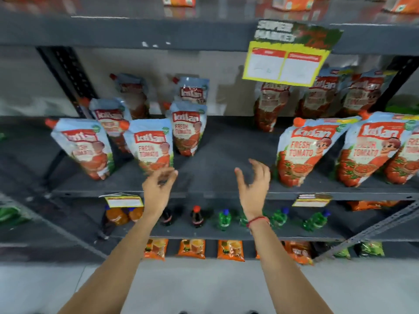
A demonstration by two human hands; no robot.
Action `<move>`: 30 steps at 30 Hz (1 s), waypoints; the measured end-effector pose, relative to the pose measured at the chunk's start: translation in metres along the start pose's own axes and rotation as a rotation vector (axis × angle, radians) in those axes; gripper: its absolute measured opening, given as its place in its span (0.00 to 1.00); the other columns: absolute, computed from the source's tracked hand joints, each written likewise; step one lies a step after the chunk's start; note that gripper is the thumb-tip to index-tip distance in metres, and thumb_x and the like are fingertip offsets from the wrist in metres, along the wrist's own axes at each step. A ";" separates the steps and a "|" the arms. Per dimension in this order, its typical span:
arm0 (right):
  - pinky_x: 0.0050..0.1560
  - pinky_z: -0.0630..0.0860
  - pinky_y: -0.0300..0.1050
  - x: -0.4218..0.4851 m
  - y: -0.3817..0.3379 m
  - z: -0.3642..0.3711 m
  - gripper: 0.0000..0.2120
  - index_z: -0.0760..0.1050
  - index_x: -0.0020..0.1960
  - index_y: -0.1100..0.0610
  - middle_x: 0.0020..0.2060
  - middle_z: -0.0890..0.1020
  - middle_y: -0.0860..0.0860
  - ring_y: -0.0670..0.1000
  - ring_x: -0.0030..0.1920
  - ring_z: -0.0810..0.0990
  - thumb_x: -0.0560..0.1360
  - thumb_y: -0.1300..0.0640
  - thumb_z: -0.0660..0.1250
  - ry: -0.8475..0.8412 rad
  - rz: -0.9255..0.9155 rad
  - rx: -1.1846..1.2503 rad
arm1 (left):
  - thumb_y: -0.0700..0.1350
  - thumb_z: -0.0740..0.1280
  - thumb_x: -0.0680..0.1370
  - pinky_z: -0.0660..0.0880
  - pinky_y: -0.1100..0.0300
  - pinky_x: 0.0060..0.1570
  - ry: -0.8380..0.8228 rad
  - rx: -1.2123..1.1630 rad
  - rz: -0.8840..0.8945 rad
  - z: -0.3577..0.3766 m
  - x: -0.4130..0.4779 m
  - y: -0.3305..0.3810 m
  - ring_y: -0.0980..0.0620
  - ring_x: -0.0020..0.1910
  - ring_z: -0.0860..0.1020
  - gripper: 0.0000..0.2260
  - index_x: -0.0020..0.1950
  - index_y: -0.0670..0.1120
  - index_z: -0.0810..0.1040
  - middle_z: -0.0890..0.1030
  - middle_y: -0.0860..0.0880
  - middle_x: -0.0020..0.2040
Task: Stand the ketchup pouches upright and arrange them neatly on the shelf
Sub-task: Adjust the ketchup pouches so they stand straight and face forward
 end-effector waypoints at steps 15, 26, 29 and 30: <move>0.66 0.73 0.52 -0.051 -0.065 0.213 0.36 0.65 0.69 0.54 0.64 0.77 0.54 0.52 0.64 0.75 0.65 0.53 0.77 -0.839 0.199 0.212 | 0.41 0.74 0.70 0.66 0.58 0.63 -0.443 0.126 -0.128 -0.048 0.062 -0.065 0.46 0.66 0.71 0.34 0.72 0.44 0.62 0.72 0.42 0.68; 0.60 0.78 0.50 -0.040 -0.026 0.168 0.27 0.71 0.61 0.55 0.56 0.81 0.54 0.52 0.56 0.80 0.66 0.54 0.77 -0.748 0.266 0.211 | 0.45 0.73 0.70 0.71 0.55 0.62 -0.518 0.186 -0.030 -0.004 0.051 -0.053 0.47 0.62 0.76 0.27 0.67 0.43 0.70 0.78 0.44 0.63; 0.59 0.78 0.52 -0.039 -0.022 0.161 0.28 0.72 0.60 0.53 0.56 0.82 0.53 0.51 0.56 0.81 0.64 0.50 0.78 -0.742 0.269 0.204 | 0.46 0.74 0.70 0.72 0.56 0.61 -0.503 0.171 -0.030 0.002 0.048 -0.051 0.48 0.60 0.77 0.27 0.66 0.42 0.72 0.79 0.44 0.61; 0.59 0.78 0.52 -0.038 -0.020 0.160 0.28 0.72 0.59 0.52 0.55 0.82 0.52 0.51 0.55 0.81 0.63 0.49 0.77 -0.736 0.272 0.207 | 0.46 0.74 0.69 0.72 0.56 0.60 -0.499 0.168 -0.024 0.003 0.047 -0.050 0.48 0.59 0.77 0.27 0.66 0.42 0.72 0.80 0.44 0.60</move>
Point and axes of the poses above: each hand's wrist, its own x-axis towards the middle knuckle, its own z-axis out of the palm, y = z × x, the point moved 8 cm from there along x, towards the middle knuckle
